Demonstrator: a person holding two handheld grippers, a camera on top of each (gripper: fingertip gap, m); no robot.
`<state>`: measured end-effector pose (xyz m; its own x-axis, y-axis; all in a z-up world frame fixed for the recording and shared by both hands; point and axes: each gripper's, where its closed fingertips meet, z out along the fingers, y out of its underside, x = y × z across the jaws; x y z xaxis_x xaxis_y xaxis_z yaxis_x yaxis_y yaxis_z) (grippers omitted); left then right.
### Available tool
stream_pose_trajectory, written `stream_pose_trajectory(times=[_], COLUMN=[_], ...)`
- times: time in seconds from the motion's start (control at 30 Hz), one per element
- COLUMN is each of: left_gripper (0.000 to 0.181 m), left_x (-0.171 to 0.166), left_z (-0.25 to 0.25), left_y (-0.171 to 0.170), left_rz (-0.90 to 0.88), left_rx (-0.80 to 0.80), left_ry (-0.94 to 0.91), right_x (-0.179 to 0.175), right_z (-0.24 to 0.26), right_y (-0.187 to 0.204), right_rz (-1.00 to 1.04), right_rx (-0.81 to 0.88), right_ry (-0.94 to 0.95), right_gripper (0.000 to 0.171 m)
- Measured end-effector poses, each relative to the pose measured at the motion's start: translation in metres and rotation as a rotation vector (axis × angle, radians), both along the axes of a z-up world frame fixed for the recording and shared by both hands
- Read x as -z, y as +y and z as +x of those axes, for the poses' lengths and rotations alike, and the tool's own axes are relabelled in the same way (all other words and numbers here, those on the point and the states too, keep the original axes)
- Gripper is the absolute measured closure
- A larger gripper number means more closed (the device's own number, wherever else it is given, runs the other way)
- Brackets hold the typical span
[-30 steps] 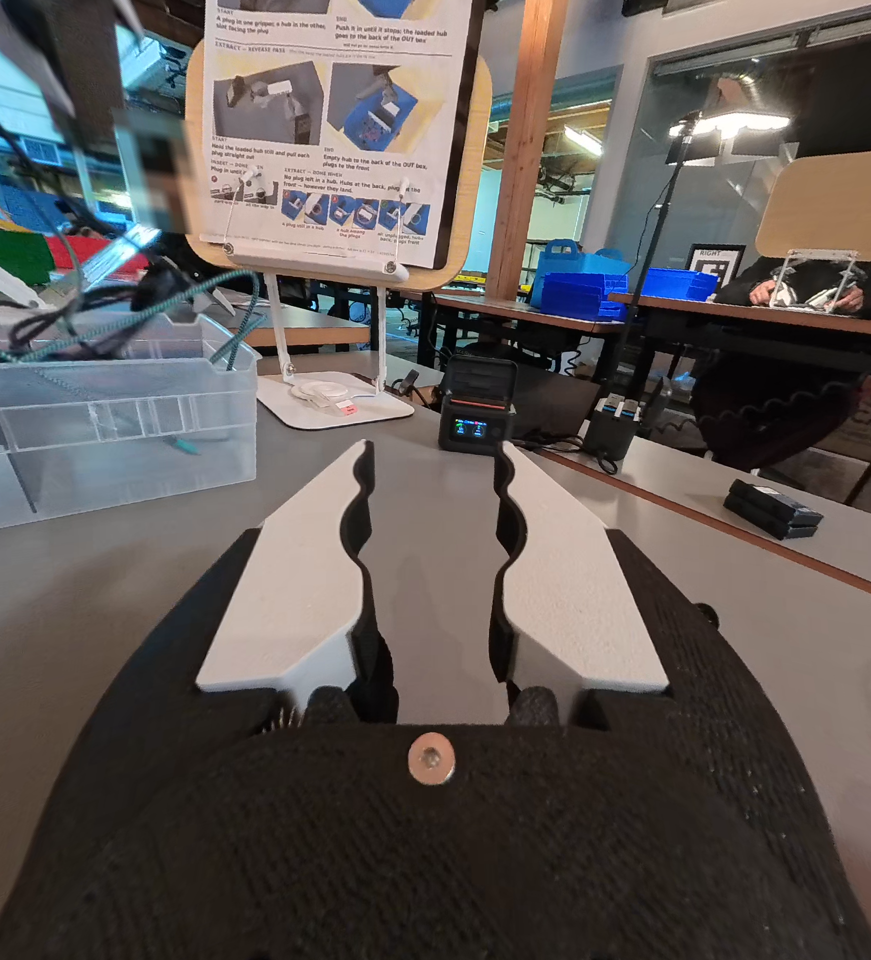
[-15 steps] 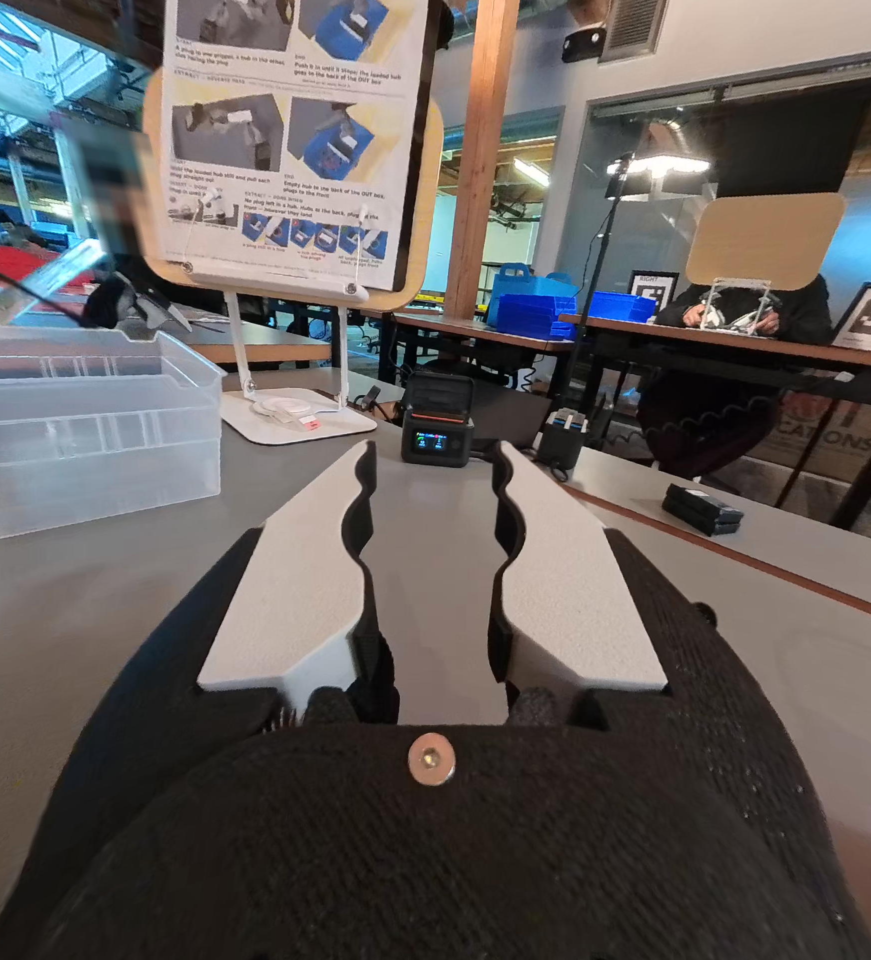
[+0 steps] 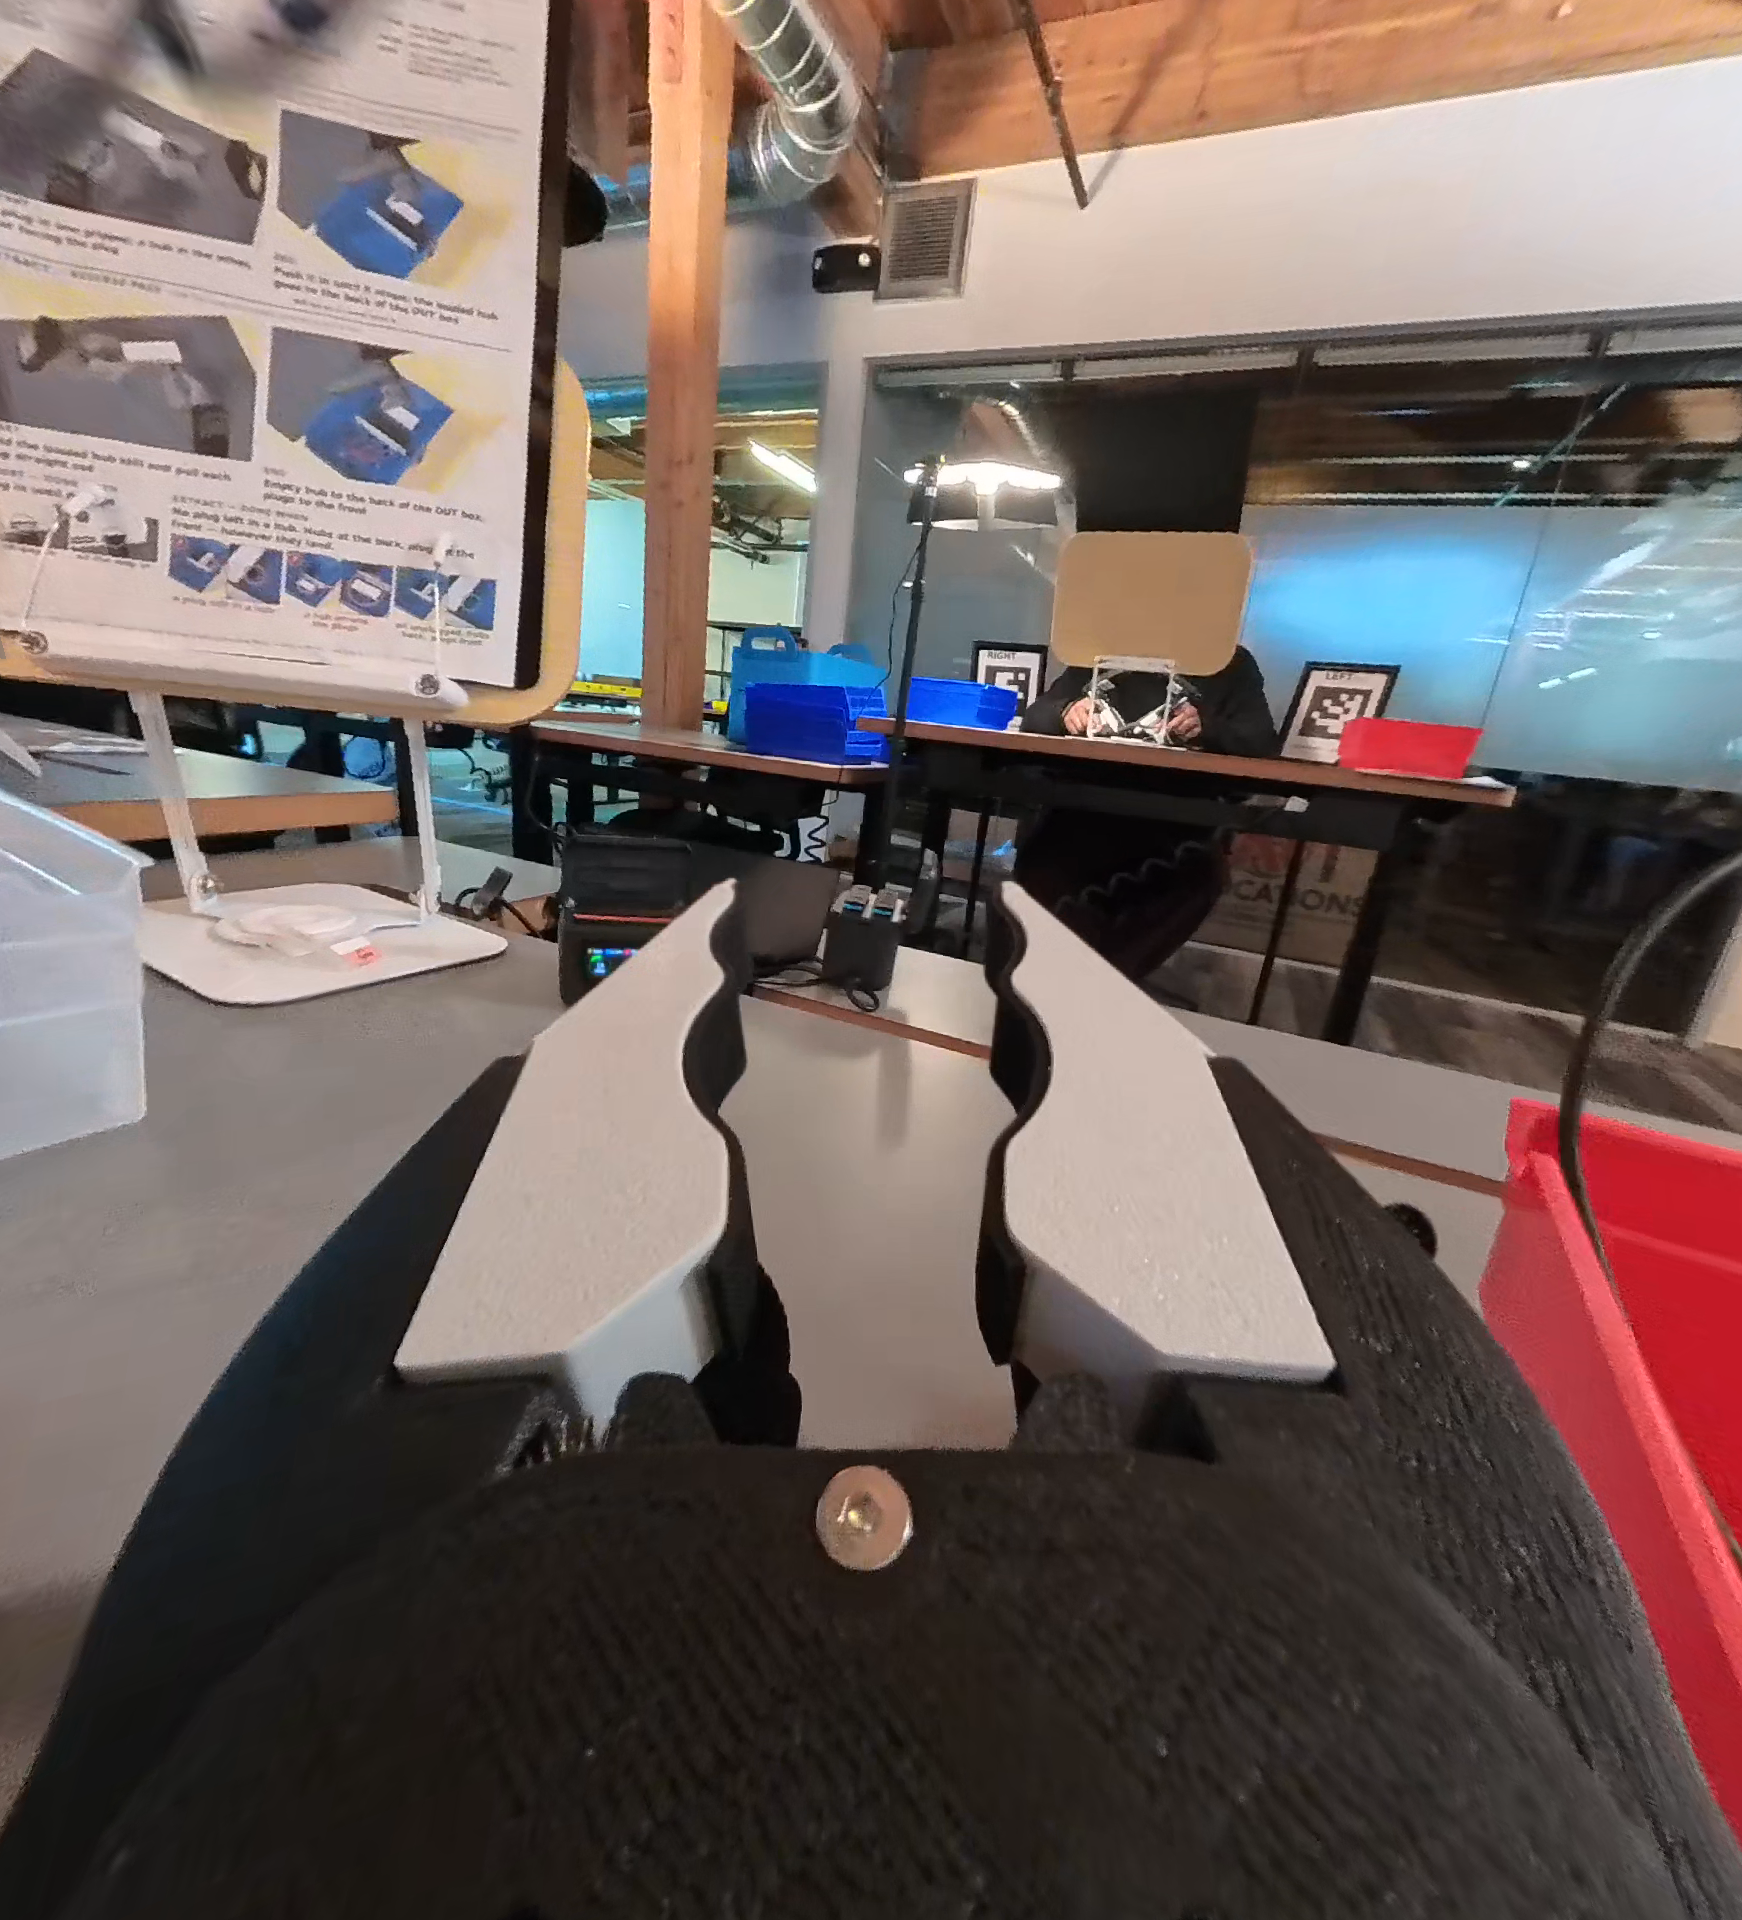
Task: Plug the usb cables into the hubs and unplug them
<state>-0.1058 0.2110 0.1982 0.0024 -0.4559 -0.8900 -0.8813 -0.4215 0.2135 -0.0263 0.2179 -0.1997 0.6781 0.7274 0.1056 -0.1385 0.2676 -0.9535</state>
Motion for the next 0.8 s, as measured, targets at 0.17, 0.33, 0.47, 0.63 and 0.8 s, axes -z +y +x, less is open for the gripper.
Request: stream_pose_trajectory(times=[0.17, 0.33, 0.47, 0.63, 0.8], left_gripper=[0.123, 0.123, 0.123, 0.123, 0.123], left_x=[0.139, 0.266, 0.354, 0.457, 0.532], left_z=[-0.045, -0.061, -0.025, 0.016, 0.039], left_y=[0.015, -0.012, -0.034, -0.060, -0.084], left_rz=[-0.116, -0.168, -0.186, -0.316, -0.571], left_rx=[0.008, 0.092, 0.284, 0.440, 0.481], left_ry=[-0.143, -0.173, -0.105, -0.044, -0.130], right_x=[0.011, 0.009, 0.001, 0.006, 0.016], right_z=[0.009, 0.014, 0.011, -0.001, -0.014], right_y=[0.016, 0.022, 0.015, 0.009, 0.007], right_rz=[-0.097, -0.142, -0.135, -0.128, -0.118], right_rx=[0.046, 0.054, 0.004, -0.050, -0.087], right_ry=[0.009, 0.026, 0.063, 0.032, -0.047], right_gripper=[0.130, 0.131, 0.131, 0.131, 0.131])
